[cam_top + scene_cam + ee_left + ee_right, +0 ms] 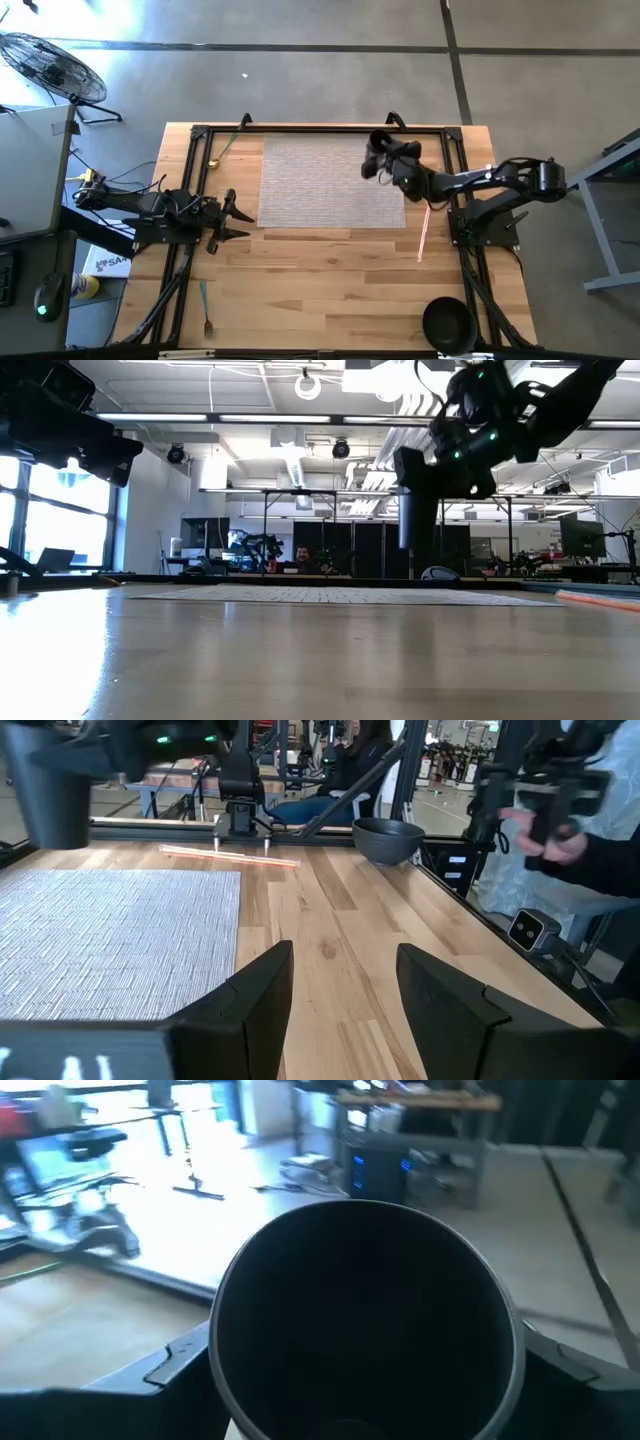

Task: Pick & Place Utensil
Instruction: Put the black cup on the gray mat

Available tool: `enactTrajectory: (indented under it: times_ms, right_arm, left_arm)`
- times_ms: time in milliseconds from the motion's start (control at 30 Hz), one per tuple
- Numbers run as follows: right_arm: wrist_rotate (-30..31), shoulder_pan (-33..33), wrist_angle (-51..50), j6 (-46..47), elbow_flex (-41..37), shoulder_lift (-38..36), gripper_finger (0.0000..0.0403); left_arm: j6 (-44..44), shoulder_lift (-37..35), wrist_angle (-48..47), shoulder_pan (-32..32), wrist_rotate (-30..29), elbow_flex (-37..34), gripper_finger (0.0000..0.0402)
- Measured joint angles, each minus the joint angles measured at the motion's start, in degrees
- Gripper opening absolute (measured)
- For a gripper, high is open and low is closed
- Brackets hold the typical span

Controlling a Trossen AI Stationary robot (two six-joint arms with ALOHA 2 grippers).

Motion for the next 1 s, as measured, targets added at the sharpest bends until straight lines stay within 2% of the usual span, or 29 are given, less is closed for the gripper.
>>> enactTrajectory:
  times_ms: [200,400,700,1000]
  right_arm:
    - [-1.2,-9.9,-0.8,5.1,0.1,4.7,0.0322]
    - [-2.8,-15.4,2.2,6.9,0.1,9.7,0.0322]
    - [-5.3,-18.6,12.5,4.6,0.1,17.9,0.0321]
    - [-9.5,-20.8,14.6,3.4,0.2,18.8,0.0329]
  left_arm:
    - [0.0,0.0,0.0,0.0,0.0,0.0,0.0177]
    - [0.0,0.0,0.0,0.0,0.0,0.0,0.0177]
    - [0.0,0.0,0.0,0.0,0.0,0.0,0.0177]
    - [0.0,0.0,0.0,0.0,0.0,0.0,0.0177]
